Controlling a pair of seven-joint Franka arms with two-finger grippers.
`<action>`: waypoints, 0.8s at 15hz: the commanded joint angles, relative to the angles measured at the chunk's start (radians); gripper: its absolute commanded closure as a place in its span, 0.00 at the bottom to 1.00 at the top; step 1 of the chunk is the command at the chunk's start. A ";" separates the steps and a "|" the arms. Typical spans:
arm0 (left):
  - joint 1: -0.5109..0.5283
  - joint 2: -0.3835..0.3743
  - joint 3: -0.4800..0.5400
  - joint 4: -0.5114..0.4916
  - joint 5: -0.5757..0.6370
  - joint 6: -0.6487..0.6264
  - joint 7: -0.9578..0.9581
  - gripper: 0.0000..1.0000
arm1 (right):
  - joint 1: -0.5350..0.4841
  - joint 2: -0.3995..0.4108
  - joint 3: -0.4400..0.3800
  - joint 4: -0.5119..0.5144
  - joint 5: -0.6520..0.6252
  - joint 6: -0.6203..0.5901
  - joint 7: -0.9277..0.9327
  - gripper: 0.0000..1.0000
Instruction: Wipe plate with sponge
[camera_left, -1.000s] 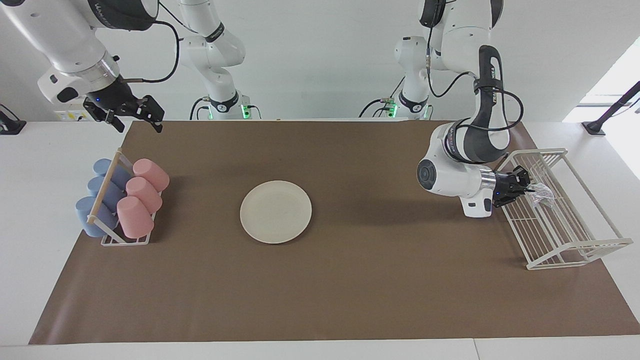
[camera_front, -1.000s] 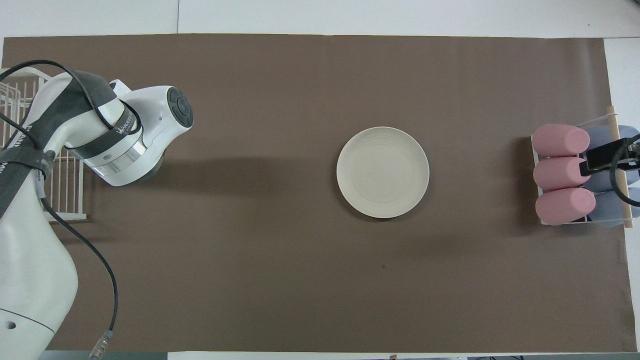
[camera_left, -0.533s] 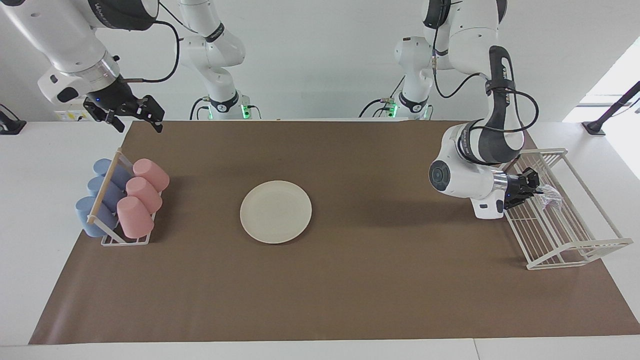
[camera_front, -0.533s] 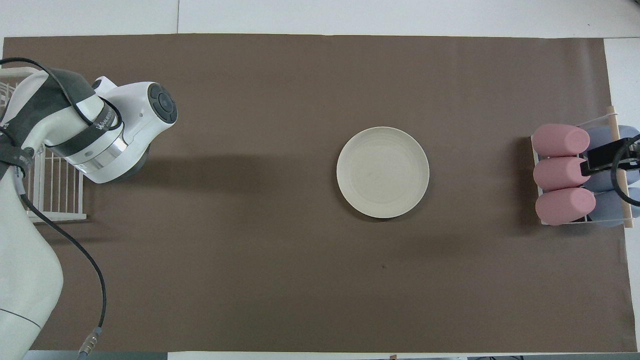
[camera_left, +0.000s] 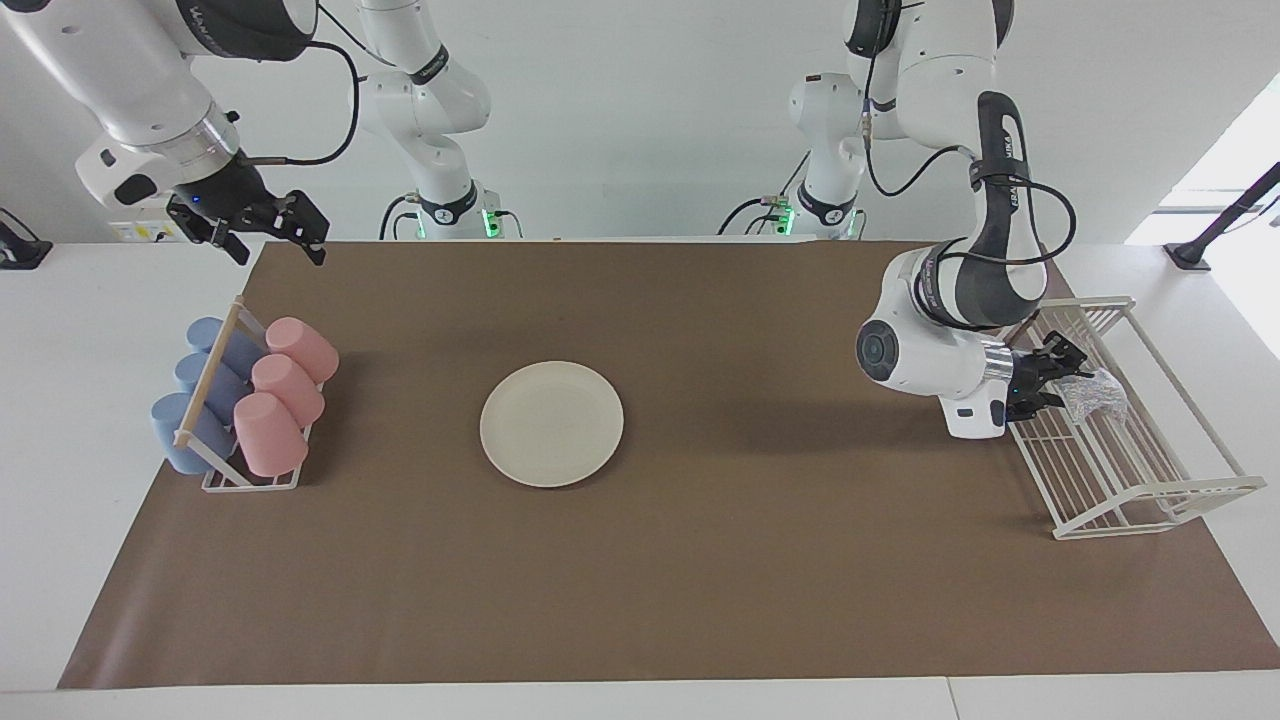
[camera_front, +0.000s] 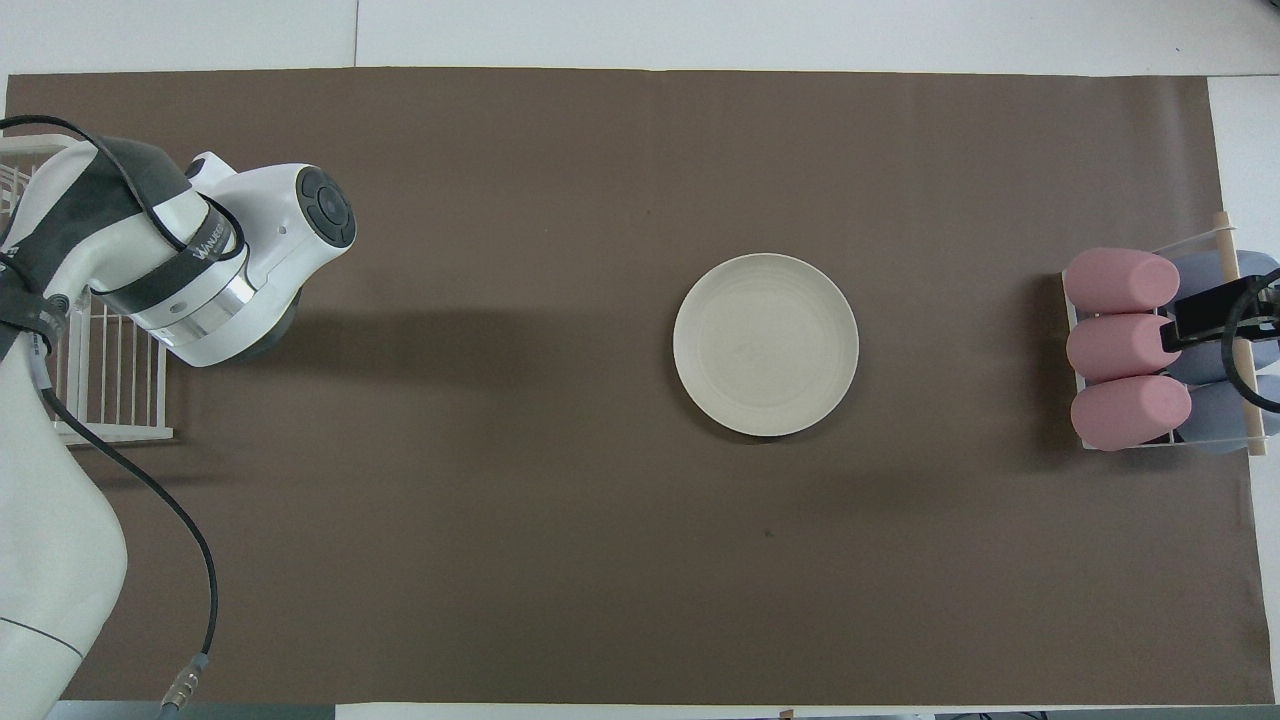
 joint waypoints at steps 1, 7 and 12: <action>0.007 -0.003 -0.003 0.001 0.001 0.014 -0.001 0.00 | -0.006 -0.001 0.000 0.005 0.001 -0.011 -0.022 0.00; 0.005 -0.016 -0.011 0.016 -0.113 0.037 0.027 0.00 | -0.006 -0.001 0.000 0.005 0.001 -0.011 -0.022 0.00; 0.050 -0.154 -0.008 0.103 -0.554 0.072 0.273 0.00 | -0.006 -0.001 0.000 0.005 0.001 -0.011 -0.022 0.00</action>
